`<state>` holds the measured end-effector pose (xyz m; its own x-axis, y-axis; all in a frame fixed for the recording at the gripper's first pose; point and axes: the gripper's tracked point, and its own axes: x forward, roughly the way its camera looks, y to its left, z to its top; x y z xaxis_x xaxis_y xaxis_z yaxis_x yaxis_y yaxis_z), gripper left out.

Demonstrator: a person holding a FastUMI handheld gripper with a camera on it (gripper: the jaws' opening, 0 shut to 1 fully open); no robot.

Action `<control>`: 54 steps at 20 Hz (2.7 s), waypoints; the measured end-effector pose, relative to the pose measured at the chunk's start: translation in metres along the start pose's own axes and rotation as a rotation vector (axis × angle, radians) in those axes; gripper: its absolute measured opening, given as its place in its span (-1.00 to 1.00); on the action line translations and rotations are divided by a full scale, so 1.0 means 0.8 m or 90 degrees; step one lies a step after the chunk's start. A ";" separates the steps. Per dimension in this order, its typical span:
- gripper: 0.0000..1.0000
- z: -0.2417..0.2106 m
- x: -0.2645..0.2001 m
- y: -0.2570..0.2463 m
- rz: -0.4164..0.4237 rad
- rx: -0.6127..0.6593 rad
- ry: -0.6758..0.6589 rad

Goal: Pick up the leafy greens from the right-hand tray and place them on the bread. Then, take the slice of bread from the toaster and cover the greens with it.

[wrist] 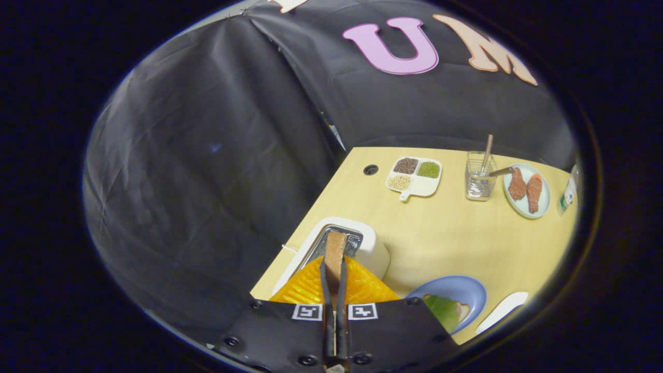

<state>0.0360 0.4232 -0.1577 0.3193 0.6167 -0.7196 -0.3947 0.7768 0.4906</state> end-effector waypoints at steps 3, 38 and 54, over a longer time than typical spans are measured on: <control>-0.91 -0.003 -0.020 -0.008 0.008 0.014 -0.015; -0.91 -0.165 -0.044 -0.223 -0.039 0.261 0.009; 0.59 -0.207 -0.057 -0.291 -0.097 0.256 0.048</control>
<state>-0.0290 0.1935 -0.3204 0.2785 0.4919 -0.8249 0.0232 0.8552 0.5178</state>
